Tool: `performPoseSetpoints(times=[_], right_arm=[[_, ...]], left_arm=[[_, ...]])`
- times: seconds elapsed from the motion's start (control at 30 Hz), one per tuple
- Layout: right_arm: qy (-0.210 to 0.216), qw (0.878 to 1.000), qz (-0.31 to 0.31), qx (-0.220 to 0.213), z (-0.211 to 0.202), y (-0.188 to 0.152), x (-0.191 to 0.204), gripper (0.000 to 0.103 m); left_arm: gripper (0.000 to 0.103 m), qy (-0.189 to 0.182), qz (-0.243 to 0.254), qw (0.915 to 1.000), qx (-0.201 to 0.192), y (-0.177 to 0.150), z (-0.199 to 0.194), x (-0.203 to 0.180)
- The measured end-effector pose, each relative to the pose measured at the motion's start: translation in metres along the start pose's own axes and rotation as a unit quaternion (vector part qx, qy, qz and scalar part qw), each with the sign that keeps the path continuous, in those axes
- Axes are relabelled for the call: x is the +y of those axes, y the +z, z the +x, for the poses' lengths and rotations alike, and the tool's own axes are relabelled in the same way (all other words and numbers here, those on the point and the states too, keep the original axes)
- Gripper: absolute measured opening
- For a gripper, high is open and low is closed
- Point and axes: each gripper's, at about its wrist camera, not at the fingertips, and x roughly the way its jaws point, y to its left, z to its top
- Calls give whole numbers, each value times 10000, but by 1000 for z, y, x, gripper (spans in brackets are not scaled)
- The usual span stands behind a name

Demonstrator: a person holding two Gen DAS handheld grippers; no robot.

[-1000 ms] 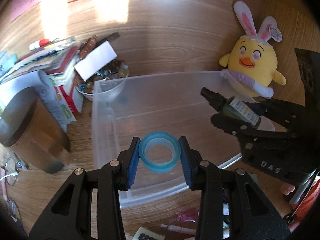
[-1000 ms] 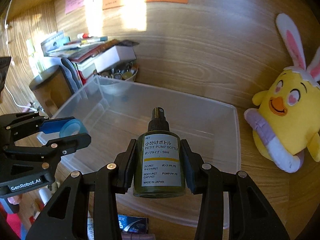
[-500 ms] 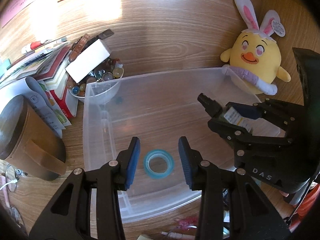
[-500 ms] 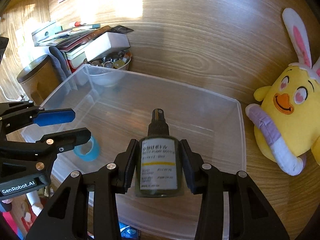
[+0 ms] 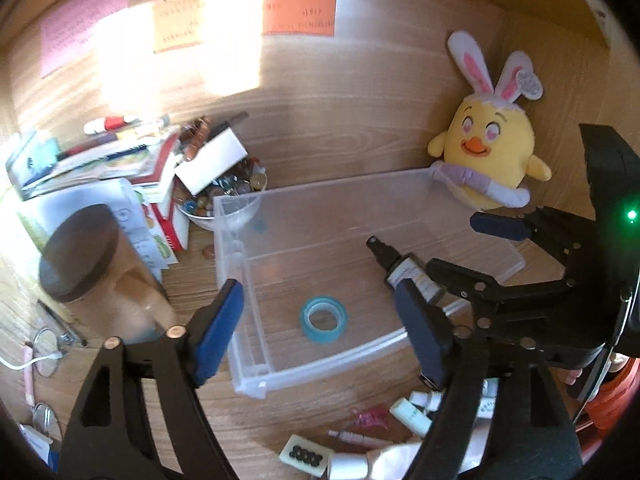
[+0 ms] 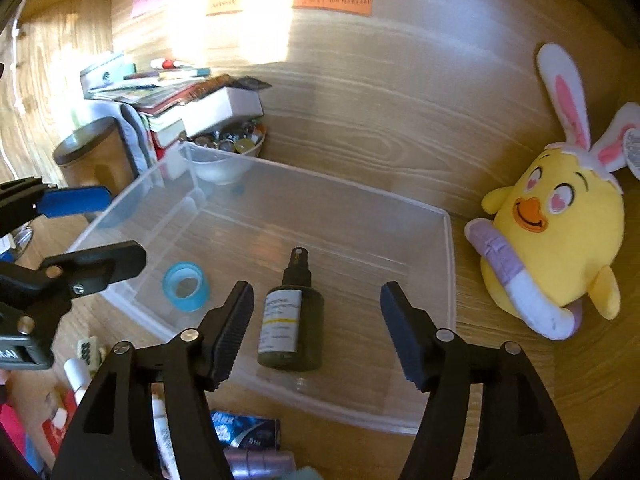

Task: Organize objects
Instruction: 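Carry both items over the clear box and release them inside, then grasp the grey battery pack with the left gripper while the right grasps the teal stick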

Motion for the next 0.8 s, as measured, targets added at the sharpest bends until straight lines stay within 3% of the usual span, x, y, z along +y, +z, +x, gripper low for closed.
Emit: performPoseSetpoints(times=[0.13,0.3,0.8], right_arm=[[70,9998,-3,-176,-22,-7,1,73],[278,9990,67,-355,-49,-16,2,76],[234,9990,-74,-382,-72,-72,27,82]], left_arm=[[90,68,25,9998,-188,-9,-21,1],[97,37,3,9997,-239,-26,-39,2],[97,52,-167,9997,174,-98,-57,12]])
